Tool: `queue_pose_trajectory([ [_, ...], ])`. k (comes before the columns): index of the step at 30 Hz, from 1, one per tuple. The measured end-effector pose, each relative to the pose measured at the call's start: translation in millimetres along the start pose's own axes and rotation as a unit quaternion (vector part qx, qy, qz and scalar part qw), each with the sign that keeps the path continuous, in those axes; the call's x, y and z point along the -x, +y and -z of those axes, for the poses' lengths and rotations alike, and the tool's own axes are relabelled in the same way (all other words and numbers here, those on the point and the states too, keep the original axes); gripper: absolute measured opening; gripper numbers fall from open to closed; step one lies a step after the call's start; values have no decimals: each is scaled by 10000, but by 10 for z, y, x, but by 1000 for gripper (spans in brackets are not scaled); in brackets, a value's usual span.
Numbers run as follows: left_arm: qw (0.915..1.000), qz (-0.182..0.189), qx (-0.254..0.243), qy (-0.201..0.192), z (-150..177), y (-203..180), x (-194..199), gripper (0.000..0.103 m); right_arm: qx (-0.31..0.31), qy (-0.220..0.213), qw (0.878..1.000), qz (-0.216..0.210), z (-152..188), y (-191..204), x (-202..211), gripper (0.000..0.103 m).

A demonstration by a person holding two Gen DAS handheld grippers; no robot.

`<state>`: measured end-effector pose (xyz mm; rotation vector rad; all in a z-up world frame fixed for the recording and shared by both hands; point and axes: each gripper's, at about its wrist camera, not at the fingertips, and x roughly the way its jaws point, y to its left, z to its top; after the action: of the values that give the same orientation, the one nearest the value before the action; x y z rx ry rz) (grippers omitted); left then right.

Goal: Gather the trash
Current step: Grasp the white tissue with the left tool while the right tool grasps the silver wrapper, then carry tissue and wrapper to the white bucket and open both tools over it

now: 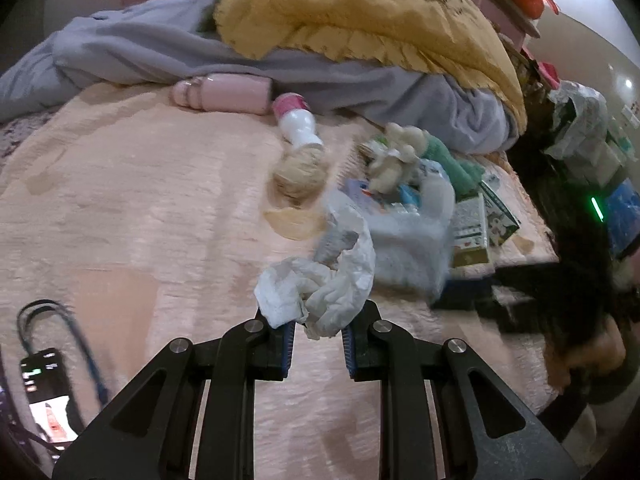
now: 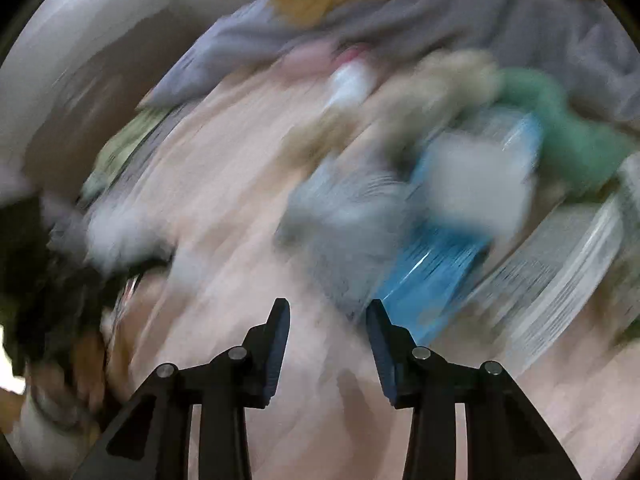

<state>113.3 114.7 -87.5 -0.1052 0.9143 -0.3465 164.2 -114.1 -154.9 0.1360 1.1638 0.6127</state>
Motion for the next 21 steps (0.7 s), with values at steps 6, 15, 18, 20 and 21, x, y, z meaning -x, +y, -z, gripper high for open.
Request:
queue_pose_trajectory([
  [6,9997,-159,198,-44,4,197,115,17,658,-319,9972,142,154,194,333,89],
  [15,9996,-199,209,-20,64,209,186,17,2611,-38,9526,1559,-203,623,-184,100],
  [18,9994,-271,228,-14,89,246,224,17,2877,281,9393,1849,-258,566,-432,100],
  [20,9992,-317,263,-4,107,267,227,18,2837,372,9386,1926,-262,503,-538,93],
  [21,9991,-316,284,11,113,267,221,18,2759,337,9419,1886,-246,464,-554,69],
])
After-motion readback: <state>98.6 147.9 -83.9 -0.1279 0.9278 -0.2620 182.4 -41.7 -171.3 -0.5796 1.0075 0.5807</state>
